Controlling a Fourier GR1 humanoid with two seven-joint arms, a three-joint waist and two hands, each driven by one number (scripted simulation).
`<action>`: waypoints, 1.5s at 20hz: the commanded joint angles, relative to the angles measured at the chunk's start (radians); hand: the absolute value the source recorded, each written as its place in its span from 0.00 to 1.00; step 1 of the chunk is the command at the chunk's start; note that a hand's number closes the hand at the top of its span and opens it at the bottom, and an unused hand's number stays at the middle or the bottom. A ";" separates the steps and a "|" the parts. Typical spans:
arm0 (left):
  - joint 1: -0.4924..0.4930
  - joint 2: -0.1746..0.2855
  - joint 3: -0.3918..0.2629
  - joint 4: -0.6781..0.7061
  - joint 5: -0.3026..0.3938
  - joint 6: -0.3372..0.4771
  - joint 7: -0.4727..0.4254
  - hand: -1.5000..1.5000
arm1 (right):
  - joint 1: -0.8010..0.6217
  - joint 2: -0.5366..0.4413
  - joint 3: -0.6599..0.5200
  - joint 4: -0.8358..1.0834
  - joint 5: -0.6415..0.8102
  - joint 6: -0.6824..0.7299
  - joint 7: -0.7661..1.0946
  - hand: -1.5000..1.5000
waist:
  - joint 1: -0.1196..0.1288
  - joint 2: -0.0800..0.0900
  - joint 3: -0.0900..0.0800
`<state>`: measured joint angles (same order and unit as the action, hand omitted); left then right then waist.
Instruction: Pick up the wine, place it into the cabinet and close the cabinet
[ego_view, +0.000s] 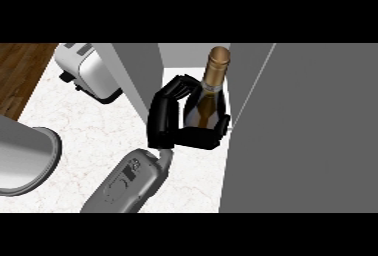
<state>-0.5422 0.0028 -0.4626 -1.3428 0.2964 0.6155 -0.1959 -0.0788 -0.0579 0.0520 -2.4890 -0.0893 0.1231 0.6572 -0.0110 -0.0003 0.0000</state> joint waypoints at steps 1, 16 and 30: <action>0.010 -0.003 -0.064 0.059 -0.014 0.046 -0.035 1.00 | -0.011 -0.002 0.013 -0.108 -0.043 -0.015 0.063 0.00 | 0.000 0.000 0.000; -0.013 -0.003 0.106 0.316 0.082 -0.082 -0.323 1.00 | -0.031 0.007 0.002 -0.070 -0.054 -0.021 0.046 0.00 | 0.001 0.001 -0.001; -0.302 -0.002 0.226 0.618 0.171 -0.154 -0.260 1.00 | -0.005 0.023 0.032 -0.087 -0.030 -0.019 0.039 0.00 | -0.016 0.005 -0.001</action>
<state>-0.7629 0.0055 -0.2636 -0.8424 0.4184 0.4829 -0.4322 -0.0677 -0.0395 0.0712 -2.4829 -0.0819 0.1246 0.6368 -0.0184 0.0024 -0.0001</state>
